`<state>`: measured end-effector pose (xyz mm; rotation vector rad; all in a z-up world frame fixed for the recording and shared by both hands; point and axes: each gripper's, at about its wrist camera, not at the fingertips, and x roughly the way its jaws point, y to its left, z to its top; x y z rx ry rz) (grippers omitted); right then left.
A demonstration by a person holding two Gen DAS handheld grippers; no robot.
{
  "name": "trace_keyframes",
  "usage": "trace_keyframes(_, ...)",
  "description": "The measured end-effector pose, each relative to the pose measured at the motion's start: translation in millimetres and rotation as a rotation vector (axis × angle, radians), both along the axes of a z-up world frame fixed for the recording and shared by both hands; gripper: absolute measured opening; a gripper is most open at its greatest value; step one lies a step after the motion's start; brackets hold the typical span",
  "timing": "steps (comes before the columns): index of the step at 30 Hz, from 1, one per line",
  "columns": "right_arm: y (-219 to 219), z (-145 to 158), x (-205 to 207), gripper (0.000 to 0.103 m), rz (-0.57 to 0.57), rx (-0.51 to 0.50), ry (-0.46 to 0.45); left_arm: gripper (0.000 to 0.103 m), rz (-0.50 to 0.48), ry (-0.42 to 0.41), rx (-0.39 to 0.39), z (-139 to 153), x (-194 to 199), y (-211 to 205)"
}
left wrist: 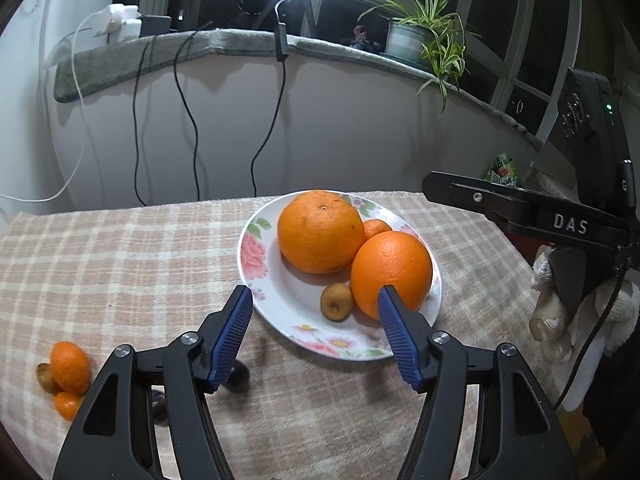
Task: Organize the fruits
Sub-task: 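Move both grippers back to the loose fruits on the tablecloth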
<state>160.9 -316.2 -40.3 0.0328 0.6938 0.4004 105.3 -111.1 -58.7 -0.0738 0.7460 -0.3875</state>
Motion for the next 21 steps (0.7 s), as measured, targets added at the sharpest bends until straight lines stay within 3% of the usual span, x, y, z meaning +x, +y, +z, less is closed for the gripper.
trace_keyframes(12, 26.7, 17.0, -37.3, 0.089, 0.091, 0.017, -0.057, 0.065, 0.059, -0.038, 0.009, 10.3, -27.5, 35.8)
trace_keyframes(21, 59.5, 14.7, -61.9, 0.089, 0.201, 0.019, -0.061, 0.065, 0.16, -0.038, 0.028, 7.0, -57.2, 82.0)
